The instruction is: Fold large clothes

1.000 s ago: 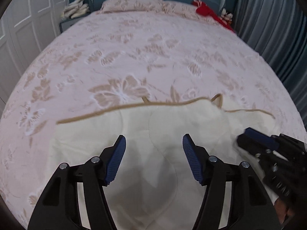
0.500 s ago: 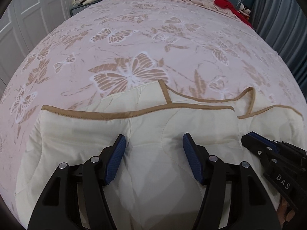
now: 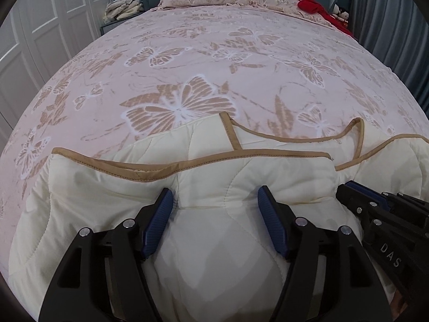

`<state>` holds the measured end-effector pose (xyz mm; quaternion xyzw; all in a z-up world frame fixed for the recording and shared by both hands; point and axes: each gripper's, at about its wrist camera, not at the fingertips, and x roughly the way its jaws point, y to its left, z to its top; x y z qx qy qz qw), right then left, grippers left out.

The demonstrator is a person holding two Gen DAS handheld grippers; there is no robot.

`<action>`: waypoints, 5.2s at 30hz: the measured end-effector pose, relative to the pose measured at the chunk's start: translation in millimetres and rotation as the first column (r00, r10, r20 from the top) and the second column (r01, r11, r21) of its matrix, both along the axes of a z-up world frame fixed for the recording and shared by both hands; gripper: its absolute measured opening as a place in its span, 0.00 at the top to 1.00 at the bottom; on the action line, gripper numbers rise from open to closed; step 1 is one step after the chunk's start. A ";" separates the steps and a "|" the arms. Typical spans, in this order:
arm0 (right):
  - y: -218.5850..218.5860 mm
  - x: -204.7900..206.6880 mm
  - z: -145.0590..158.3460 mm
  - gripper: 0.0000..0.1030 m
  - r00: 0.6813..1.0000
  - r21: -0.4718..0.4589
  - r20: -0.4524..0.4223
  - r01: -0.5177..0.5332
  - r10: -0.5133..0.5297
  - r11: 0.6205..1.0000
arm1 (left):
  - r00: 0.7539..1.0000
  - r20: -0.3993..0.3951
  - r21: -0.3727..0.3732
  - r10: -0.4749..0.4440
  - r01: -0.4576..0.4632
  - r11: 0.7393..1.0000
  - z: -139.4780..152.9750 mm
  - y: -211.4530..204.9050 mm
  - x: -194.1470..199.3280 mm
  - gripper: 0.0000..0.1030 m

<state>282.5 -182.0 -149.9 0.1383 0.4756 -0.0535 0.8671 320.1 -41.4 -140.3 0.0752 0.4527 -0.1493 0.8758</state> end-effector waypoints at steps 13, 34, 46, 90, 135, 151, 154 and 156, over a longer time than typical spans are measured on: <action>2.2 1.1 -1.8 0.94 1.000 -0.020 0.015 0.005 -0.005 1.000 | 0.999 0.033 0.014 0.011 -0.011 1.000 -4.7 -4.7 0.5 0.37; 70.3 -19.1 40.7 0.89 1.000 -0.005 -0.014 -0.025 0.025 1.000 | 0.947 -0.171 -0.363 0.273 -0.318 0.876 60.2 205.7 -100.2 0.25; 71.6 -0.9 14.2 0.94 0.999 -0.032 -0.048 -0.005 0.003 0.999 | 0.910 -0.320 -0.416 0.263 -0.384 0.824 11.1 221.7 -111.3 0.15; 75.9 -174.7 26.8 0.95 0.997 -0.011 -0.078 -0.014 0.013 1.000 | 0.992 -0.099 -0.286 0.077 -0.102 0.953 140.1 118.7 -143.3 0.66; -61.5 -276.6 31.9 0.97 0.953 0.279 0.005 0.288 -0.302 0.916 | 0.959 -0.057 -0.228 -0.279 0.259 0.938 171.8 -65.1 -206.9 0.69; -97.6 -311.6 2.4 0.96 0.927 0.397 -0.048 0.358 -0.371 0.845 | 0.890 -0.121 -0.207 -0.440 0.411 0.888 164.7 -174.8 -225.8 0.70; -123.9 -334.3 8.9 0.95 0.901 0.382 -0.047 0.414 -0.431 0.826 | 0.881 -0.150 -0.187 -0.448 0.419 0.888 148.2 -194.0 -225.7 0.70; -138.7 -346.8 15.4 0.94 0.886 0.367 -0.038 0.443 -0.463 0.818 | 0.877 -0.177 -0.180 -0.446 0.417 0.891 136.9 -203.9 -223.9 0.70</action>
